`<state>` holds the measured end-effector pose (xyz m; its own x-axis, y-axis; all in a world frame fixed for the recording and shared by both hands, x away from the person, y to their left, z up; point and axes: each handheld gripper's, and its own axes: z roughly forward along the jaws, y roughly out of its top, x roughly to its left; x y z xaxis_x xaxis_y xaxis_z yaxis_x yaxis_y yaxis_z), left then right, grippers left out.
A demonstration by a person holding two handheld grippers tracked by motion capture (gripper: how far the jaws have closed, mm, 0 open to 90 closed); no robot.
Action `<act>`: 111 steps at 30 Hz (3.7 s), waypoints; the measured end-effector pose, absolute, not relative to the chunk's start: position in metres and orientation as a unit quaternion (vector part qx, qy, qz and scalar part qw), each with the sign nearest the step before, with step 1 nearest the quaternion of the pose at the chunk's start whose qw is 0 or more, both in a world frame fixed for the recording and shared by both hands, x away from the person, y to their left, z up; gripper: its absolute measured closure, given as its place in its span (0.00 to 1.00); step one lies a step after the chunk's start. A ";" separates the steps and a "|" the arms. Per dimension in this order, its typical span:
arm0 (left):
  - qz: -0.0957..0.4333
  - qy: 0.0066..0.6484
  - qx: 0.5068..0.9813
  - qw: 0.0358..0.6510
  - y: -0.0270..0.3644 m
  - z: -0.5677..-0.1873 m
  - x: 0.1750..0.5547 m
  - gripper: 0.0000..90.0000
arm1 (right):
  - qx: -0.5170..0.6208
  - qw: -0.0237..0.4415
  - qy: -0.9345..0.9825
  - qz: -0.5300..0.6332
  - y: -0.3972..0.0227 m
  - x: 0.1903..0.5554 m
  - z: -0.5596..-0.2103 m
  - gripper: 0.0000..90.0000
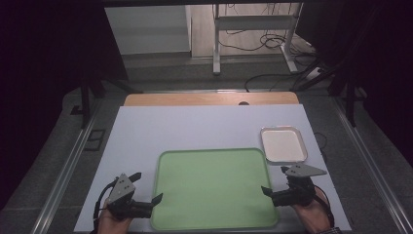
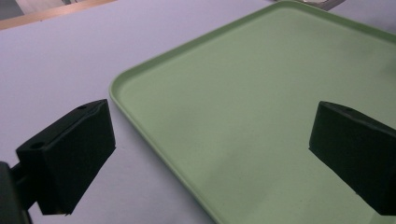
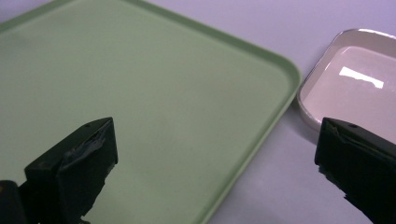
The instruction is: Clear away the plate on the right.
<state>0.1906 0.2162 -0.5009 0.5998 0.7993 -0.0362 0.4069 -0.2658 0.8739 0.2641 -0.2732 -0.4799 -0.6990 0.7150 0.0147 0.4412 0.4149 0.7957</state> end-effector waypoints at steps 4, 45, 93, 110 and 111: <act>0.212 0.393 0.768 0.460 0.216 -0.501 0.191 0.00 | 0.350 0.172 0.822 0.415 -0.273 0.266 -0.479 0.00; 0.207 0.390 0.770 0.460 0.215 -0.501 0.193 0.00 | 0.389 0.199 0.805 0.402 -0.280 0.318 -0.486 0.00; 0.196 0.389 0.770 0.466 0.214 -0.501 0.194 0.00 | 0.496 0.241 0.749 0.367 -0.322 0.394 -0.490 0.00; 0.195 0.387 0.772 0.465 0.214 -0.501 0.194 0.00 | 0.554 0.226 0.724 0.343 -0.345 0.413 -0.487 0.17; 0.195 0.387 0.772 0.465 0.214 -0.501 0.194 0.00 | 0.561 0.227 0.720 0.340 -0.347 0.414 -0.488 0.20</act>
